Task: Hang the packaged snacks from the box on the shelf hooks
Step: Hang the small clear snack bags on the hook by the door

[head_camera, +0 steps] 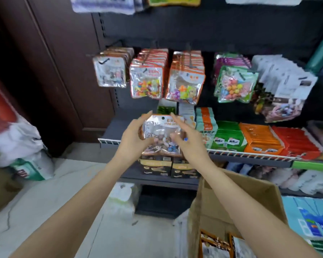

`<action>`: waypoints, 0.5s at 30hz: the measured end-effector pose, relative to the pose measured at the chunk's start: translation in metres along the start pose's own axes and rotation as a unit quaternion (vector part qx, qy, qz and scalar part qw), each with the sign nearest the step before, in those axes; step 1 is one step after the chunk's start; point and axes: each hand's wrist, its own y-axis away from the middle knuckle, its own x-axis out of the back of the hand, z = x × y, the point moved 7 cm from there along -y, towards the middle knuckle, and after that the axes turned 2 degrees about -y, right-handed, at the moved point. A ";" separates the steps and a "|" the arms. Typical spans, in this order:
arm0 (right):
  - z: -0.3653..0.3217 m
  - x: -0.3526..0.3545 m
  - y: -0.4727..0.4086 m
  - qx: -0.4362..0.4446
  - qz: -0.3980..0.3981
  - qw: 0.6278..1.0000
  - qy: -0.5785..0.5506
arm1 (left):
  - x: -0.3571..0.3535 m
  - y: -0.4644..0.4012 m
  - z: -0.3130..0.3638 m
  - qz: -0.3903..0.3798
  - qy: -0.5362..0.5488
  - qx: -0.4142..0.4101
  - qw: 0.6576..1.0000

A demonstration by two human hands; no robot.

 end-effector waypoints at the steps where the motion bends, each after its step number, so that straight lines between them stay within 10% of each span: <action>1: -0.014 -0.016 -0.015 0.012 -0.015 1.000 0.015 | 0.022 -0.009 -0.004 0.017 -0.002 -0.005 1.000; 15: -0.103 -0.154 -0.183 0.045 0.003 0.994 0.103 | 0.195 -0.139 -0.058 0.068 -0.081 -0.045 0.993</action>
